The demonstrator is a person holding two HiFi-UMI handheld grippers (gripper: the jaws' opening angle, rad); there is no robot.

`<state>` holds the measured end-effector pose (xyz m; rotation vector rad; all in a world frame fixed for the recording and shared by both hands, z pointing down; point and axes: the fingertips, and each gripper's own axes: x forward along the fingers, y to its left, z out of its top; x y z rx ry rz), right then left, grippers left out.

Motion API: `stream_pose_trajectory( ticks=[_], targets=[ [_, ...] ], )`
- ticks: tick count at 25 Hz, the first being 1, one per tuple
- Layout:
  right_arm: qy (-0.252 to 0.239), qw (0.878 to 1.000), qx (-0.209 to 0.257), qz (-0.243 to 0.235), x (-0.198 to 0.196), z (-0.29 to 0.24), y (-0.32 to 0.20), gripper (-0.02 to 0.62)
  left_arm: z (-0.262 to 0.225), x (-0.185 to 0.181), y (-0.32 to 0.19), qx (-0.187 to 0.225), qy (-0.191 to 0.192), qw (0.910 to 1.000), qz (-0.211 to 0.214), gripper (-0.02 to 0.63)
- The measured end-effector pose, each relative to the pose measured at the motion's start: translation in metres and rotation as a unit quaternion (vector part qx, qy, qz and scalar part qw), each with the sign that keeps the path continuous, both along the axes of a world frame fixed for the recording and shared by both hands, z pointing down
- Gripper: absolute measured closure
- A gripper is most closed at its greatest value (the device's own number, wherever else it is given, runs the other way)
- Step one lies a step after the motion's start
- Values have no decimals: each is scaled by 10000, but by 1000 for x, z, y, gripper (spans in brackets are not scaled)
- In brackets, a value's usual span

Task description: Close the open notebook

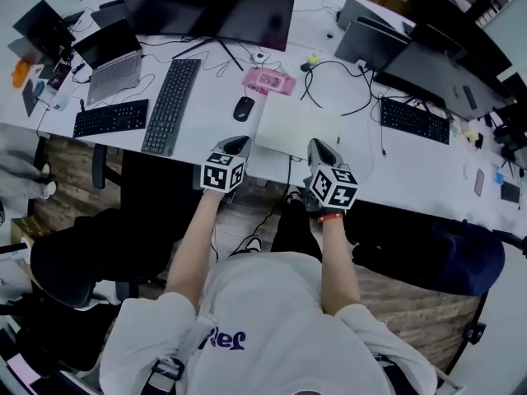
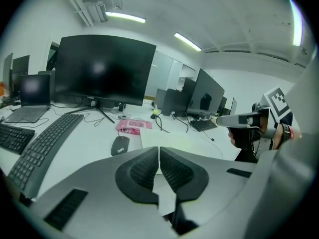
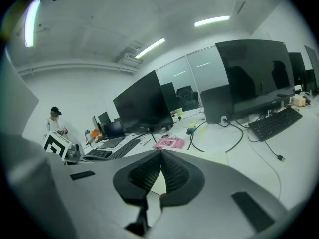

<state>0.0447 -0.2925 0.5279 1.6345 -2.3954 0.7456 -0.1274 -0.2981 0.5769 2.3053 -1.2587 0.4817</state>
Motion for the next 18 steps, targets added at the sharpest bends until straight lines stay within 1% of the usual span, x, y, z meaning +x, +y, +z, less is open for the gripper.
stream_pose_trajectory(
  ticks=[4,9,13,18],
  targets=[
    [-76,9998,-192,-69,-2,15,-16,580,26,1,-16,-406,11,9991,120,569],
    [-88,9992,-372,-119,1,34,-29,580,58,5,-36,-776,185,9967,170,531],
    [-264,9982,-539,-73,2,39,-36,580,79,12,-37,-1005,220,9941,336,435],
    [-225,9979,-594,-109,1,45,-43,580,101,20,-38,-1310,258,9901,442,377]
  ],
)
